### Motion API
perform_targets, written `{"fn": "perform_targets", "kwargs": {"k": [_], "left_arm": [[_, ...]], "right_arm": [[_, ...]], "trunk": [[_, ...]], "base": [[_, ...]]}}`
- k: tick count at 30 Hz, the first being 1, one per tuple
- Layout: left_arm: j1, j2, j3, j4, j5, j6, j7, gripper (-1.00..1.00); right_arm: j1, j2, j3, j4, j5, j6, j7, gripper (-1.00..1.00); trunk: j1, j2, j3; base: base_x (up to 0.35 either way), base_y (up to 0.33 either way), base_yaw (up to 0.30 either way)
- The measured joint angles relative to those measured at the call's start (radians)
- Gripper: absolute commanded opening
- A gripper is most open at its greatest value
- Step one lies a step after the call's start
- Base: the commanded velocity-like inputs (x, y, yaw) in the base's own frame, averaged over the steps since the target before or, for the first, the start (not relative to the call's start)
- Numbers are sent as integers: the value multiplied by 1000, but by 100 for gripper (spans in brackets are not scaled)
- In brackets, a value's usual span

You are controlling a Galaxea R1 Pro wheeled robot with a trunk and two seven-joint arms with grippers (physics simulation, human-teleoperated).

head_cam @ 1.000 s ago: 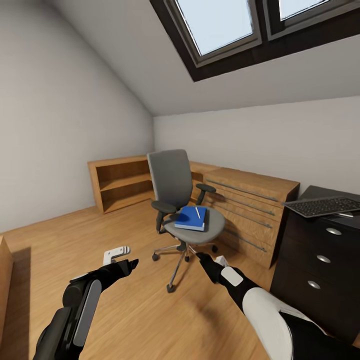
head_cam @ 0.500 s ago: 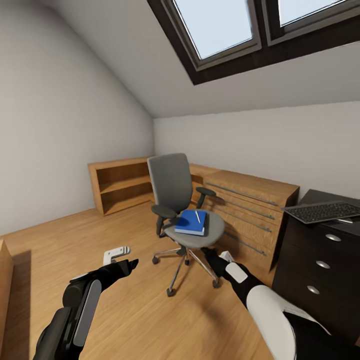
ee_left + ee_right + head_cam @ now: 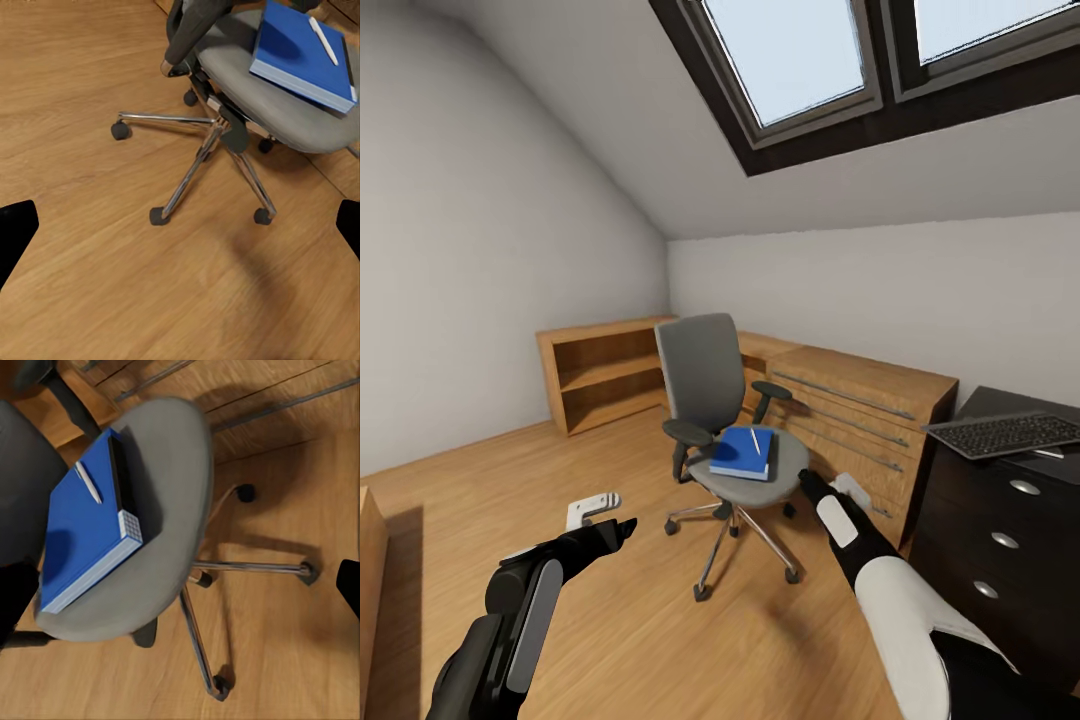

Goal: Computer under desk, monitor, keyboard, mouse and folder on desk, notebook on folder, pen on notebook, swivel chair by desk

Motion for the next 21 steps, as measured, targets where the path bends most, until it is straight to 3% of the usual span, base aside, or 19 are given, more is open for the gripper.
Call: {"fn": "perform_targets", "kwargs": {"k": [5, 9, 11, 14, 15, 21], "left_arm": [[0, 0, 0, 0, 0, 0, 0, 100], [0, 0, 0, 0, 0, 0, 0, 100], [0, 0, 0, 0, 0, 0, 0, 100], [0, 0, 0, 0, 0, 0, 0, 100], [0, -1, 0, 0, 1, -1, 0, 100], [0, -2, -1, 0, 1, 0, 0, 100]], "right_arm": [[33, 3, 4, -82, 10, 4, -37, 100], [121, 6, 33, -266, 13, 63, -116, 100], [215, 7, 86, -468, 10, 142, -184, 100], [280, 8, 129, -612, 6, 180, -230, 100], [335, 8, 192, -728, 2, 202, -261, 100], [353, 7, 234, -768, -2, 209, -270, 100]], "trunk": [[-19, 35, 16], [-35, 63, 28], [-42, 77, 34], [-54, 98, 44], [-58, 105, 47], [-81, 147, 66]], "base": [[0, 0, 0], [0, 0, 0], [0, 0, 0], [0, 0, 0], [0, 0, 0], [0, 0, 0]]}}
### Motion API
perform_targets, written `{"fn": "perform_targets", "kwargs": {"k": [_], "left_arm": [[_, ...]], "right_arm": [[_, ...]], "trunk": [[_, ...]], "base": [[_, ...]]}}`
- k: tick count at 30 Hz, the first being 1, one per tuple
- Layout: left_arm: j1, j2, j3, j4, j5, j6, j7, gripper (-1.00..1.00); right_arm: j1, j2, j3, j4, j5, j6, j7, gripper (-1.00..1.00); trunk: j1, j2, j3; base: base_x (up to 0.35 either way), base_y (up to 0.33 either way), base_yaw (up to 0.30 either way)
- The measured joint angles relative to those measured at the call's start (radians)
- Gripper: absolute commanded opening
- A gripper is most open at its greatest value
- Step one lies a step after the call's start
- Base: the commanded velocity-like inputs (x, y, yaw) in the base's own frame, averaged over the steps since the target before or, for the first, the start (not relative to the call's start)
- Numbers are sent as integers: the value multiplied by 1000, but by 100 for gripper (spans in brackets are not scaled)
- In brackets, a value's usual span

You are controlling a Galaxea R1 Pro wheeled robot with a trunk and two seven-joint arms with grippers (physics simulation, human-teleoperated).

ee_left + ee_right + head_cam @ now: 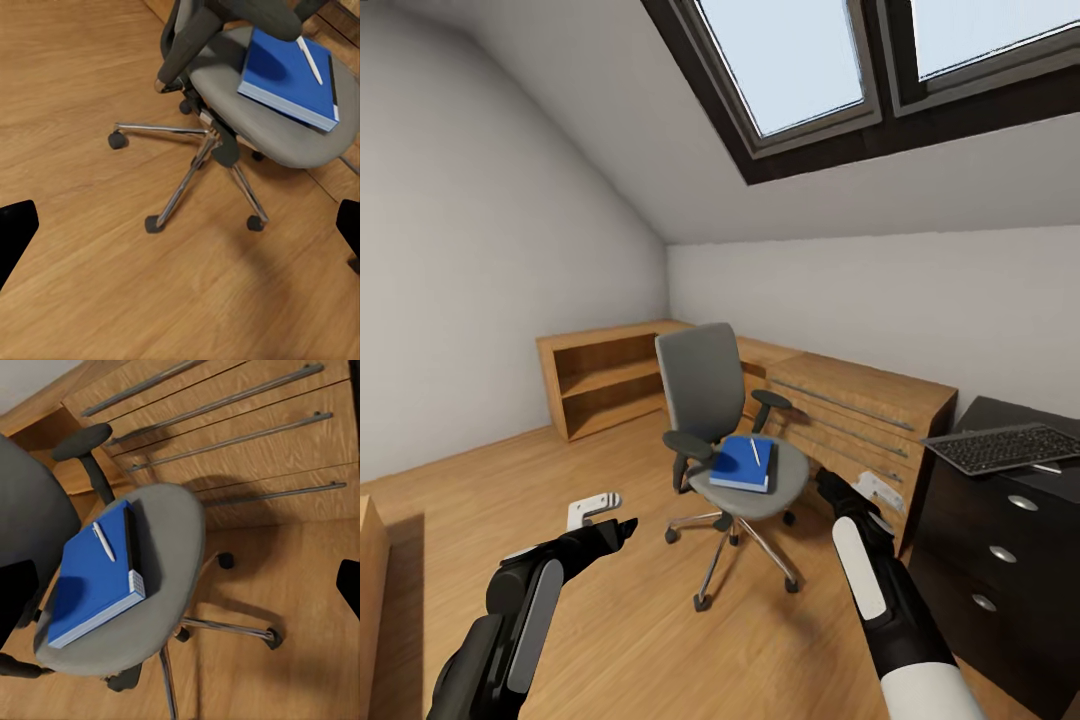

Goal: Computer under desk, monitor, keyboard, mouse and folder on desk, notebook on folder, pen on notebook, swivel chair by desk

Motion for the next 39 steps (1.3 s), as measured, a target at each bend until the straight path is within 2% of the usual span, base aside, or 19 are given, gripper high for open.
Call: {"fn": "perform_targets", "kwargs": {"k": [10, 19, 26, 39], "left_arm": [[0, -1, 0, 0, -1, 0, 0, 100], [0, -2, 0, 0, -1, -1, 0, 100], [0, -2, 0, 3, 0, 0, 0, 100], [0, -1, 0, 4, -1, 0, -1, 100]], "right_arm": [[1, 0, 1, -2, 0, -3, 0, 100], [1, 0, 1, -3, 0, -5, 0, 100], [1, 0, 1, -3, 0, -6, 0, 100], [1, 0, 2, 1, 0, -6, 1, 100]], "trunk": [[-38, 70, 31], [-73, 133, 60], [-73, 133, 60], [-73, 133, 60]], "base": [[0, 0, -7], [0, 0, -248], [0, 0, -237], [4, 0, -22]]}}
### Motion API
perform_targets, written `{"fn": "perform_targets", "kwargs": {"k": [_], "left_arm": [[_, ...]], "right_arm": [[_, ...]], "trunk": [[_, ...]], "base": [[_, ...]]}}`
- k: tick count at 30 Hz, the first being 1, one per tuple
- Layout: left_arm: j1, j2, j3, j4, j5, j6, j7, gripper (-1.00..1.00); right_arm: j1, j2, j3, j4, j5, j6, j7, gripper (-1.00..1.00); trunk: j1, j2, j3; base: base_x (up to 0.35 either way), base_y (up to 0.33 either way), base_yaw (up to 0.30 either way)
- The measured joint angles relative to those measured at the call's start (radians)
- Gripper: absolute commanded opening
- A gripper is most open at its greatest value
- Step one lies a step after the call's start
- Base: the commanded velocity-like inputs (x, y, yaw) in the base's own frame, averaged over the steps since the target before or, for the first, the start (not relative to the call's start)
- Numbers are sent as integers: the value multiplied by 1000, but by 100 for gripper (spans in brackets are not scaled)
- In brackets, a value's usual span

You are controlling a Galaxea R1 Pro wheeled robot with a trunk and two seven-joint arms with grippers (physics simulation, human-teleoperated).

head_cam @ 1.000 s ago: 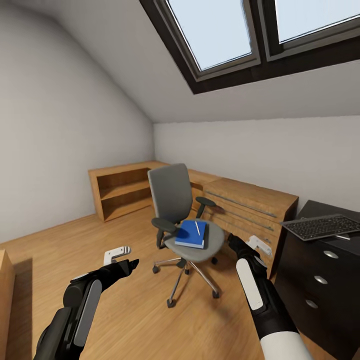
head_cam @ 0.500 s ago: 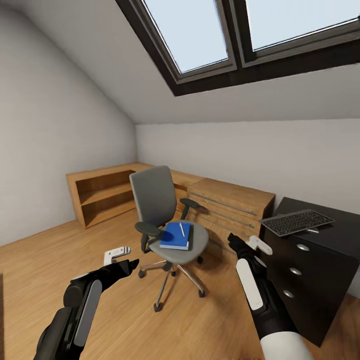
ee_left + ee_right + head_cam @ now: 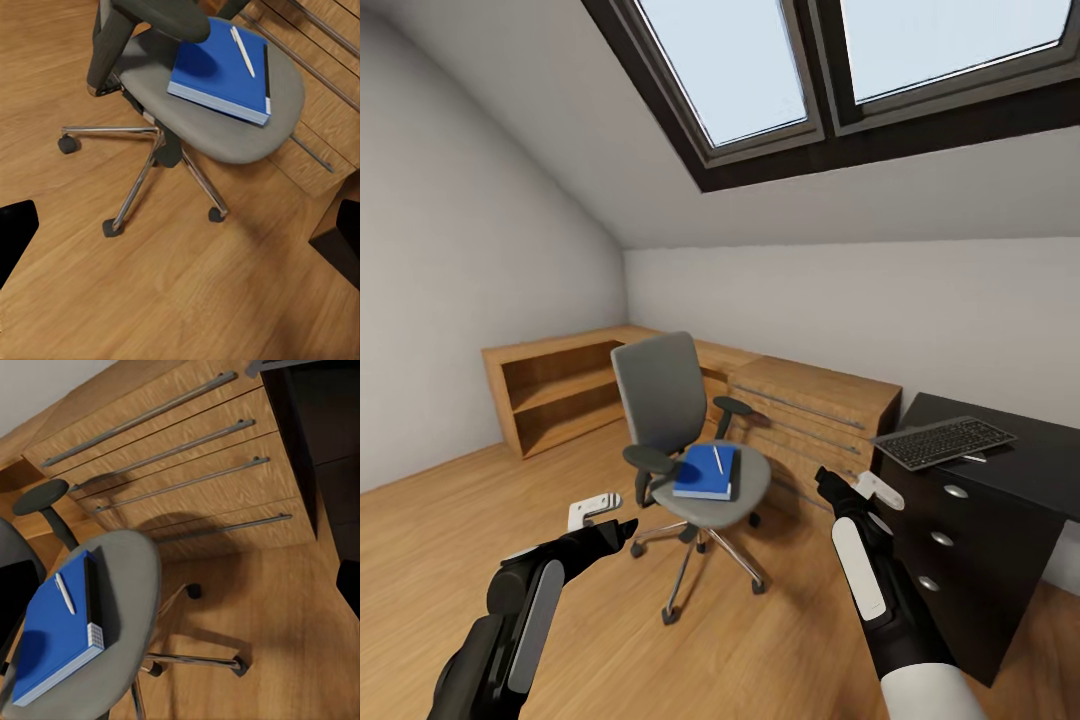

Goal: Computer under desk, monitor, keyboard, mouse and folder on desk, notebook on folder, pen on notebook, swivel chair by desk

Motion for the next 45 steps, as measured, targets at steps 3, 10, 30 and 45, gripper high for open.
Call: {"fn": "perform_targets", "kwargs": {"k": [3, 10, 30, 45], "left_arm": [[0, 0, 0, 0, 0, 0, 0, 100], [0, 0, 0, -1, 0, 0, 0, 100], [0, -1, -2, -1, 0, -1, -1, 100], [0, -1, -21, -2, -7, -2, -1, 100]], "right_arm": [[0, 0, 0, 0, 0, 0, 0, 100], [0, 0, 0, 0, 0, -1, -1, 100], [0, 0, 0, -2, 0, -2, -2, 100], [0, -1, 0, -2, 0, -4, -2, 100]], "trunk": [[0, 0, 0], [0, 0, -7], [0, 0, -37], [-27, 49, -26]], "base": [[115, 0, 0], [231, 0, 0], [124, -6, -91], [1, 0, -256]]}}
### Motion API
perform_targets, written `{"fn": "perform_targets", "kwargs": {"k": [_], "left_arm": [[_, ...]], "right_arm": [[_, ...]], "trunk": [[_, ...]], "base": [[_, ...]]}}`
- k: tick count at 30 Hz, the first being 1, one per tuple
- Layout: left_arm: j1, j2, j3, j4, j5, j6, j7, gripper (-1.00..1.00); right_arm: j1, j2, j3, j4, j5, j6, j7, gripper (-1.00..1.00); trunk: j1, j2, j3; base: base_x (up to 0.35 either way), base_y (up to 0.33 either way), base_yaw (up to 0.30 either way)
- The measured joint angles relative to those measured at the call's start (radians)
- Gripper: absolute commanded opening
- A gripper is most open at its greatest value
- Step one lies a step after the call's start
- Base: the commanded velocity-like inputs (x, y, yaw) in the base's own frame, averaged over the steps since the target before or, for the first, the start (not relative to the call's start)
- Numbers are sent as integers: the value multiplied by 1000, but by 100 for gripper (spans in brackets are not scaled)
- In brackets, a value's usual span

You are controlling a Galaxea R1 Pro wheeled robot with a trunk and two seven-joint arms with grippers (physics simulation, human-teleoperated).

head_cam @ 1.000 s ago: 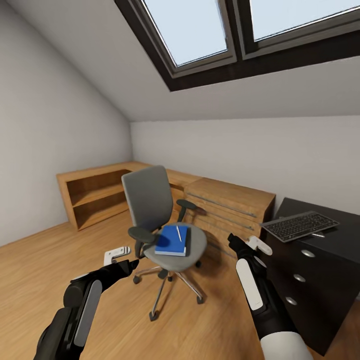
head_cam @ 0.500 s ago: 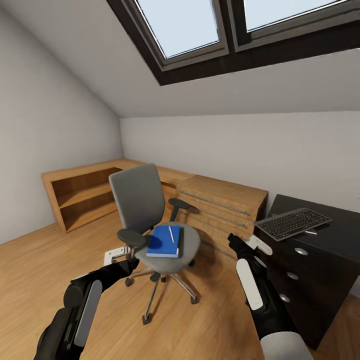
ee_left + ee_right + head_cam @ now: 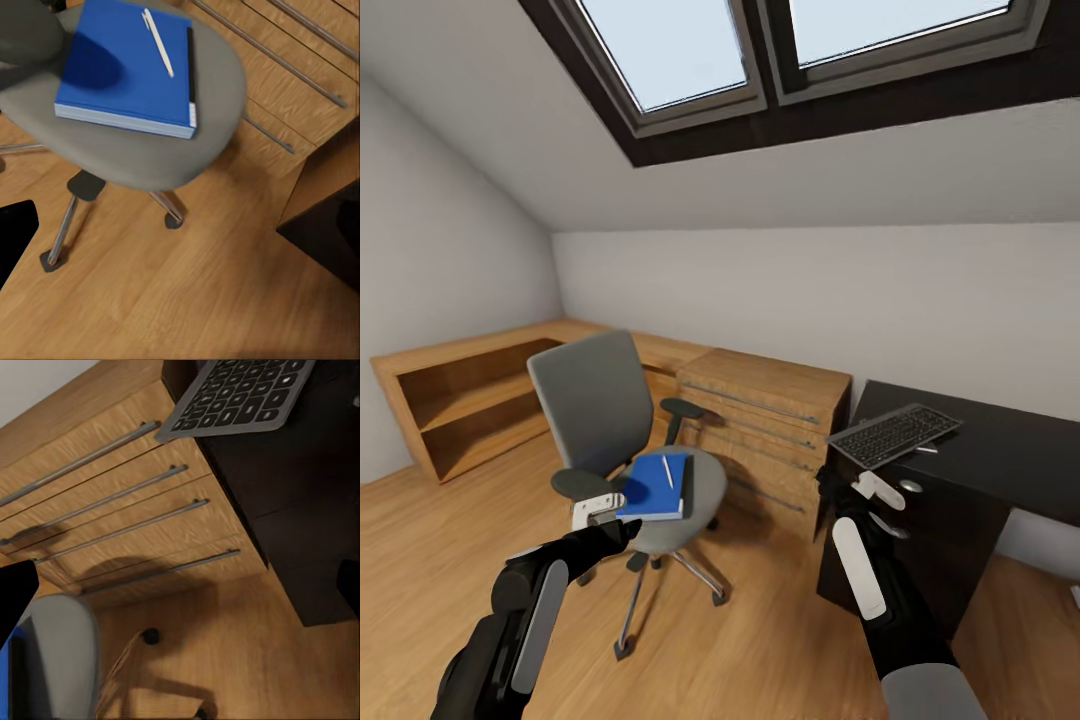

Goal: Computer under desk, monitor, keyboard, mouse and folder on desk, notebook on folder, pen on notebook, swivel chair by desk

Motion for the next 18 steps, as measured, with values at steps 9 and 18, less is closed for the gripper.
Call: {"fn": "perform_targets", "kwargs": {"k": [9, 18], "left_arm": [[0, 0, -3, 0, -1, 0, 1, 100], [0, 0, -4, 0, -3, 0, 15, 100]], "right_arm": [[0, 0, 0, 0, 0, 0, 0, 100], [0, 0, 0, 0, 0, 0, 0, 100]], "trunk": [[-35, 63, 24], [-69, 126, 48]], "base": [[0, 0, -272], [0, 0, -273]]}}
